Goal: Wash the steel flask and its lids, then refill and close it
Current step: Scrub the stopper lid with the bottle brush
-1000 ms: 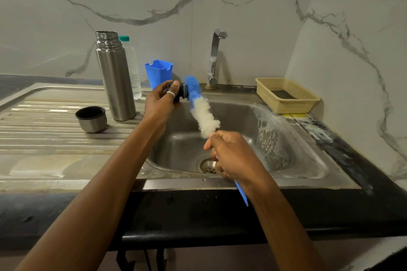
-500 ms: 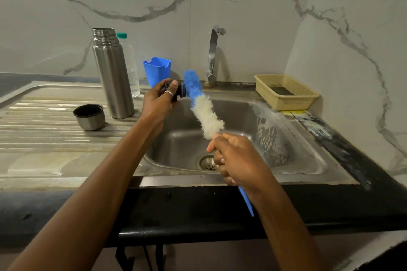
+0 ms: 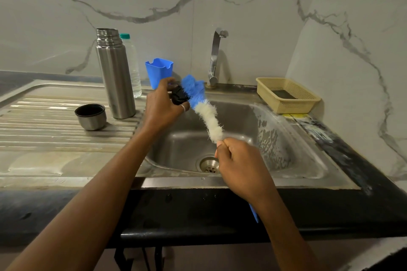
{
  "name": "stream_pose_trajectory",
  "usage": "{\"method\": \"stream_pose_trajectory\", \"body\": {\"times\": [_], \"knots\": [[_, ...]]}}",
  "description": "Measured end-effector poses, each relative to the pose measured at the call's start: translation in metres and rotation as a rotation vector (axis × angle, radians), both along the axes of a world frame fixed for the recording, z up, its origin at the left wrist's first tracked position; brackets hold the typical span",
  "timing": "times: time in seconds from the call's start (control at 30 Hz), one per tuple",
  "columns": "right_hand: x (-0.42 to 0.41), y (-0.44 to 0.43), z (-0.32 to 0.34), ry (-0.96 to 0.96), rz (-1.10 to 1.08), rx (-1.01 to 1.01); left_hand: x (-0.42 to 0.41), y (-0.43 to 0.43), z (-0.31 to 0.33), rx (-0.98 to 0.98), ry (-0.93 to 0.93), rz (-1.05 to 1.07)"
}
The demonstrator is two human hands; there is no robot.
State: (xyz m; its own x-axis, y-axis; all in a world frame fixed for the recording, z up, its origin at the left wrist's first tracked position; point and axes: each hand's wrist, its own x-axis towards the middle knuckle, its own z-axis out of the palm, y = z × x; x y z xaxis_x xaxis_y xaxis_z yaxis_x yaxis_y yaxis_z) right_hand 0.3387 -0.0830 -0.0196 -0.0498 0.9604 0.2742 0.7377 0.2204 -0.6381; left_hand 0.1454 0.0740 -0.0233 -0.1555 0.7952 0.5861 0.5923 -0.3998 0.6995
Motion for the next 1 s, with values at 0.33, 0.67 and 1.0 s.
{"method": "stream_pose_trajectory", "body": {"times": [0.33,0.67,1.0], "knots": [[-0.008,-0.018,-0.004,-0.315,-0.018,0.07,-0.001,-0.007,0.001,0.12,0.158,-0.037],[-0.014,-0.018,-0.01,-0.329,-0.014,0.069,-0.004,-0.008,0.001,0.111,0.186,-0.002],[-0.019,-0.02,-0.015,-0.345,-0.039,0.048,-0.004,-0.004,-0.001,0.118,0.246,0.016]]}}
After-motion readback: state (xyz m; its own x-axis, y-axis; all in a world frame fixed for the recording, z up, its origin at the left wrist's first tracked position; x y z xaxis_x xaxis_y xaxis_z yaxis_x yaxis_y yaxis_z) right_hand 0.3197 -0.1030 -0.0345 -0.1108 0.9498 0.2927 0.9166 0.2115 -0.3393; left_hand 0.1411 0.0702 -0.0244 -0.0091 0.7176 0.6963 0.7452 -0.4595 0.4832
